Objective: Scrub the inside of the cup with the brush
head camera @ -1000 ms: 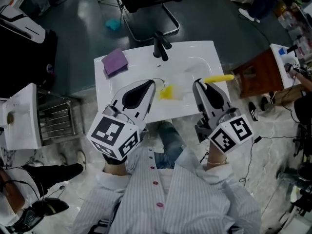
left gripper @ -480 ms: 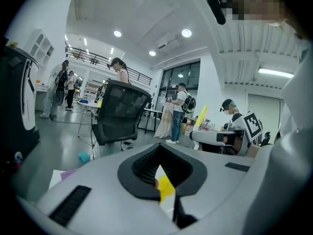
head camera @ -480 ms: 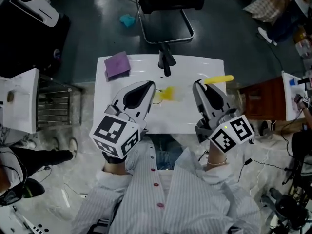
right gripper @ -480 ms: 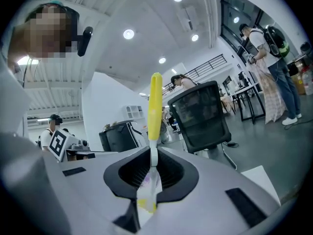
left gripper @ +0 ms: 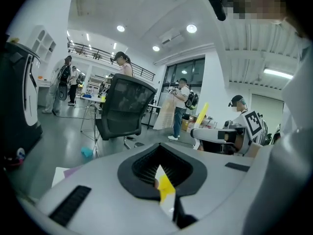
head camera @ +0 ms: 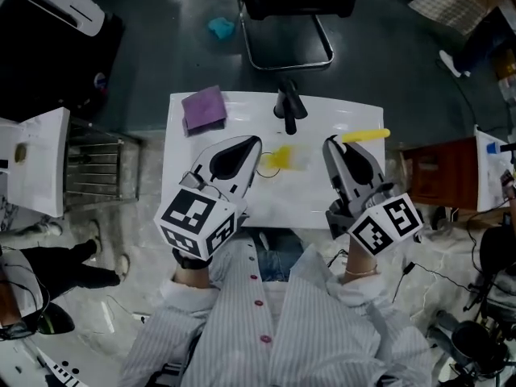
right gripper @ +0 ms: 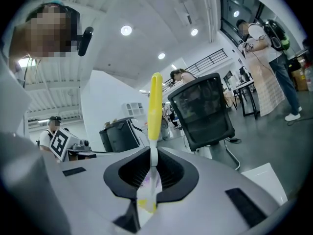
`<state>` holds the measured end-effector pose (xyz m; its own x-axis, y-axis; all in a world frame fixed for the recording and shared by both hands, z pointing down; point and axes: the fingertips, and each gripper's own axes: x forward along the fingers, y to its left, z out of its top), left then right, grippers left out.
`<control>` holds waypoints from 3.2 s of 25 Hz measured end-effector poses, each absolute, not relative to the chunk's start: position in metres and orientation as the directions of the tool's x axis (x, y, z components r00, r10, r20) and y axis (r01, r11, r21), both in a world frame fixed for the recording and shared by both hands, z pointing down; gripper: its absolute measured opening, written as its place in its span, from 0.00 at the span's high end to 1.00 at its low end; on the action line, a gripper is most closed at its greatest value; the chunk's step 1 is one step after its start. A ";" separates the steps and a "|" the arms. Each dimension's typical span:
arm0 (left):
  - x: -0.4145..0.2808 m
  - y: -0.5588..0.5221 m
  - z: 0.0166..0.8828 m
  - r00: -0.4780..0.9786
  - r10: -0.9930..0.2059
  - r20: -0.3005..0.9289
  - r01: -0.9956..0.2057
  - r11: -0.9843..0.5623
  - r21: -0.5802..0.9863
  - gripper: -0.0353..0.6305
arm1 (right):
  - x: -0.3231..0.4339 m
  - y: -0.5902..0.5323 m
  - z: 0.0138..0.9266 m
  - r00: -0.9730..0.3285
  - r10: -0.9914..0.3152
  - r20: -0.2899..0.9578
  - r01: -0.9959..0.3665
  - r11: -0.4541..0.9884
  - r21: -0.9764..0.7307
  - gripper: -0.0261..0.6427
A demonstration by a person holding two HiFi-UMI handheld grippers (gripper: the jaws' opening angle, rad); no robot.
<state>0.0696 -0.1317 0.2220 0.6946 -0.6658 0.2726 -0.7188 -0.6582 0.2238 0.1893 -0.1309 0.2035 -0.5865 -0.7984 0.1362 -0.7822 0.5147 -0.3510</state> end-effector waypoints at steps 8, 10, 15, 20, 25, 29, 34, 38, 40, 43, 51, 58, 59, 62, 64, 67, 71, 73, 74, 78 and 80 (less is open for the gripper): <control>0.066 -0.147 0.264 0.693 -0.635 0.340 -0.714 -0.670 0.204 0.94 | 0.184 -0.144 0.224 -0.570 -0.801 0.186 -0.801 0.490 -0.343 0.87; 0.061 -0.153 0.287 0.696 -0.616 0.369 -0.708 -0.674 0.210 0.93 | 0.179 -0.152 0.240 -0.567 -0.796 0.211 -0.806 0.483 -0.344 0.87; 0.062 -0.147 0.340 0.704 -0.558 0.441 -0.690 -0.683 0.238 0.93 | 0.178 -0.156 0.272 -0.564 -0.786 0.253 -0.809 0.465 -0.360 0.87; 0.063 -0.142 0.386 0.709 -0.504 0.493 -0.674 -0.691 0.263 0.93 | 0.178 -0.164 0.296 -0.566 -0.777 0.276 -0.808 0.457 -0.372 0.87; 0.065 -0.135 0.424 0.720 -0.454 0.526 -0.650 -0.707 0.279 0.93 | 0.178 -0.169 0.318 -0.558 -0.780 0.281 -0.811 0.442 -0.383 0.87; 0.070 -0.125 0.452 0.740 -0.385 0.551 -0.603 -0.742 0.291 0.83 | 0.179 -0.172 0.329 -0.549 -0.792 0.267 -0.810 0.425 -0.405 0.87; 0.074 -0.118 0.476 0.742 -0.333 0.582 -0.569 -0.772 0.283 0.70 | 0.175 -0.175 0.334 -0.554 -0.793 0.254 -0.802 0.427 -0.417 0.87; 0.081 -0.112 0.494 0.748 -0.277 0.603 -0.525 -0.803 0.282 0.54 | 0.174 -0.176 0.338 -0.552 -0.795 0.253 -0.800 0.419 -0.429 0.87; 0.086 -0.110 0.504 0.746 -0.255 0.616 -0.508 -0.815 0.278 0.49 | 0.174 -0.176 0.341 -0.552 -0.794 0.255 -0.800 0.417 -0.432 0.87; 0.089 -0.103 0.524 0.727 -0.219 0.651 -0.499 -0.819 0.282 0.44 | 0.175 -0.176 0.346 -0.552 -0.793 0.259 -0.799 0.414 -0.437 0.88; 0.100 -0.100 0.558 0.689 -0.154 0.708 -0.454 -0.853 0.257 0.37 | 0.181 -0.173 0.359 -0.541 -0.796 0.272 -0.804 0.394 -0.446 0.87; 0.101 -0.104 0.575 0.628 -0.154 0.763 -0.428 -0.887 0.174 0.38 | 0.179 -0.169 0.364 -0.545 -0.789 0.285 -0.803 0.391 -0.450 0.87; 0.101 -0.103 0.577 0.624 -0.147 0.767 -0.422 -0.890 0.173 0.38 | 0.178 -0.169 0.364 -0.545 -0.788 0.286 -0.802 0.393 -0.449 0.87; 0.101 -0.103 0.580 0.631 -0.129 0.765 -0.419 -0.886 0.196 0.38 | 0.177 -0.169 0.366 -0.550 -0.784 0.289 -0.802 0.399 -0.445 0.87; 0.102 -0.103 0.579 0.635 -0.125 0.762 -0.420 -0.884 0.205 0.39 | 0.176 -0.169 0.365 -0.554 -0.780 0.292 -0.802 0.405 -0.439 0.87; 0.102 -0.102 0.577 0.637 -0.125 0.760 -0.420 -0.884 0.206 0.39 | 0.169 -0.165 0.365 -0.570 -0.767 0.295 -0.799 0.433 -0.418 0.87; 0.101 -0.101 0.577 0.638 -0.128 0.759 -0.423 -0.882 0.207 0.39 | 0.153 -0.157 0.378 -0.597 -0.732 0.329 -0.798 0.498 -0.340 0.88; 0.102 -0.101 0.577 0.640 -0.128 0.757 -0.424 -0.881 0.209 0.39 | 0.144 -0.153 0.389 -0.607 -0.710 0.357 -0.794 0.526 -0.303 0.88; 0.102 -0.101 0.577 0.641 -0.128 0.757 -0.423 -0.882 0.209 0.39 | 0.140 -0.151 0.395 -0.609 -0.699 0.375 -0.793 0.540 -0.282 0.88; 0.102 -0.102 0.576 0.639 -0.131 0.758 -0.424 -0.882 0.205 0.39 | 0.123 -0.144 0.424 -0.611 -0.644 0.460 -0.778 0.597 -0.197 0.88; 0.103 -0.103 0.576 0.640 -0.135 0.756 -0.426 -0.882 0.204 0.39 | 0.116 -0.141 0.433 -0.615 -0.613 0.495 -0.761 0.625 -0.172 0.88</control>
<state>0.1029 -0.1032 0.5757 0.6404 -0.1346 0.7562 -0.4259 -0.8815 0.2038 0.1157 -0.1414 0.4328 -0.6155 -0.6130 0.4954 -0.7612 0.6254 -0.1718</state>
